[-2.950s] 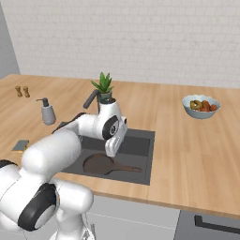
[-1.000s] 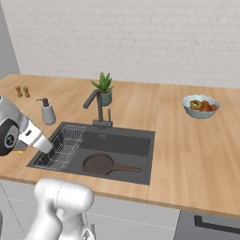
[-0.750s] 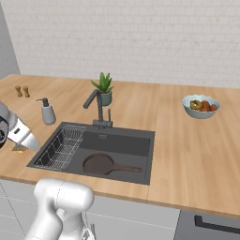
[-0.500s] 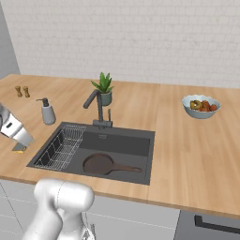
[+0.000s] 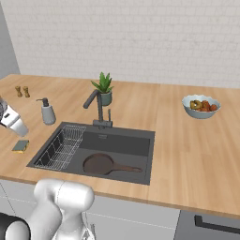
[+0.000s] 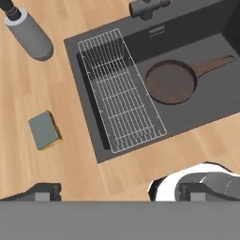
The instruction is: Pick the pan and sponge and place them into the sink. Then turn on the water.
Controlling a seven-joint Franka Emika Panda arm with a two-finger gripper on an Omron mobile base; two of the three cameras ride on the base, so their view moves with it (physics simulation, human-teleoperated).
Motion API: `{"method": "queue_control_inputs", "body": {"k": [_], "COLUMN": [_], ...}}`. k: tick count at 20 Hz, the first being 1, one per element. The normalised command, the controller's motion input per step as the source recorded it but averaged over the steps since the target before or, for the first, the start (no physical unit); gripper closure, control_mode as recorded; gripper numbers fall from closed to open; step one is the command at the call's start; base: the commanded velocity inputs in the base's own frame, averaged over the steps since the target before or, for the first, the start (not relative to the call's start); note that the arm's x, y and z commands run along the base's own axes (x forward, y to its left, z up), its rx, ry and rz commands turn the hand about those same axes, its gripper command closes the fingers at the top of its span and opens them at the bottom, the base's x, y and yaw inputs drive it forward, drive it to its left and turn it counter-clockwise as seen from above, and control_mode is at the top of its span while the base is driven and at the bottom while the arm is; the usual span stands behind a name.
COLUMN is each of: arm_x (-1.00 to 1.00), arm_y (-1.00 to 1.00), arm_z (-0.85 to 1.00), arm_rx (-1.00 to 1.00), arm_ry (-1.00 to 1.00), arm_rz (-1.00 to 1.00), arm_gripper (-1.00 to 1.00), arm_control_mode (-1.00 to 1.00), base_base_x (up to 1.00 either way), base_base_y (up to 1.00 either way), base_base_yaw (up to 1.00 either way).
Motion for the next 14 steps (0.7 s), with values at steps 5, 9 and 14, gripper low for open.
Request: {"method": "queue_control_inputs", "body": {"k": [5, 9, 14], "arm_x": [0.52, 0.31, 0.06], "arm_y": [0.24, 0.32, 0.45], "arm_z": [-0.29, -0.44, -0.32], "arm_rx": [0.19, 0.14, -0.01], "arm_ry": [0.03, 0.02, 0.02], "arm_rz": [0.16, 0.17, 0.1], "arm_gripper": [-1.0, -1.0, -1.0], "arm_control_mode": [-1.0, -1.0, -1.0], "base_base_x": [0.0, 0.0, 0.0], "base_base_y": [0.0, 0.0, 0.0], "base_base_yaw": [0.0, 0.0, 0.0]}}
